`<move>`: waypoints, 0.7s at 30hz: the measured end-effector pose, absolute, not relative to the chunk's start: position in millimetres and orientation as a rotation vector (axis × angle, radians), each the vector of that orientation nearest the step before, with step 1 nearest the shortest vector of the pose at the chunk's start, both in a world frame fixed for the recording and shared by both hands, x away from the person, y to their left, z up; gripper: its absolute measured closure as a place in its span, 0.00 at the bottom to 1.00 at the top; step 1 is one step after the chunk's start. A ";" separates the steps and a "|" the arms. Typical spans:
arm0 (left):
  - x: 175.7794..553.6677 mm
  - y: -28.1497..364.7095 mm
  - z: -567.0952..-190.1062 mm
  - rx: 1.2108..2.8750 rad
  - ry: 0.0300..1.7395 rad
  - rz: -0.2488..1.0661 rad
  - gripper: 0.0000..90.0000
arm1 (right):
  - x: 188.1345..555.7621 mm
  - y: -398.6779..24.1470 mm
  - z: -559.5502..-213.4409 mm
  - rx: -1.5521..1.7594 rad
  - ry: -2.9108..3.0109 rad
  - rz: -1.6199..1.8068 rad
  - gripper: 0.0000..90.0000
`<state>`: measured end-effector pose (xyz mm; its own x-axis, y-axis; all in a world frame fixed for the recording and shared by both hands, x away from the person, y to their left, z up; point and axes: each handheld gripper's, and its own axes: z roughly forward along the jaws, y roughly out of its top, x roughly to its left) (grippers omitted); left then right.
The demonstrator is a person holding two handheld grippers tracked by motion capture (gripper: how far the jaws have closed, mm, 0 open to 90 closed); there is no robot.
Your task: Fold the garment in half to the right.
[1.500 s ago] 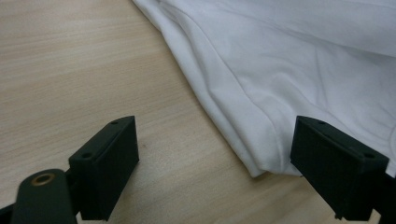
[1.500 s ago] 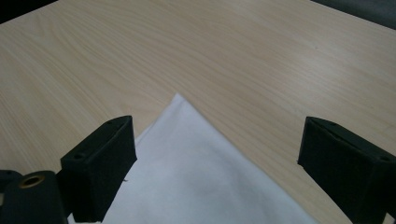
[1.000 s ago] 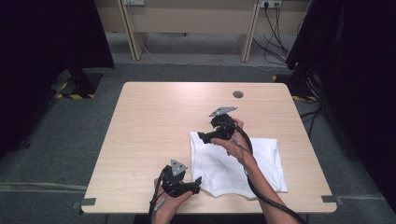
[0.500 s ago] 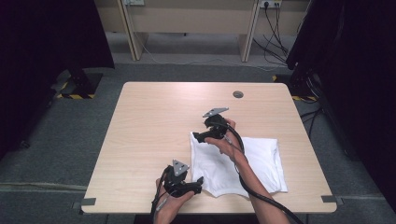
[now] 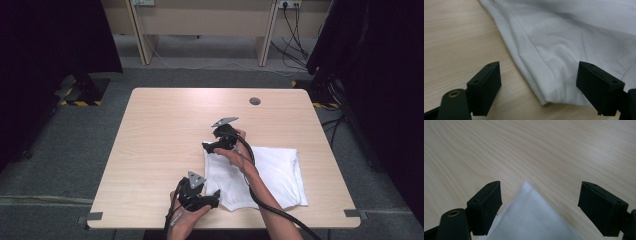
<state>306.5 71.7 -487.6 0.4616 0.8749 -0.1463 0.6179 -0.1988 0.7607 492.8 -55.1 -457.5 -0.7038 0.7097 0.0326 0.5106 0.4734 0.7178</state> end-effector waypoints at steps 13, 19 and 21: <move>304.6 64.6 -487.6 1.969 1.162 0.440 0.51 | 499.1 -48.7 -467.6 0.997 2.504 0.982 0.42; 304.4 64.5 -488.1 1.962 1.140 0.443 0.67 | 498.9 -48.3 -469.4 0.970 2.543 0.987 0.62; 304.5 65.5 -487.0 1.945 1.132 0.446 0.67 | 498.2 -47.6 -468.9 0.937 2.552 0.986 0.70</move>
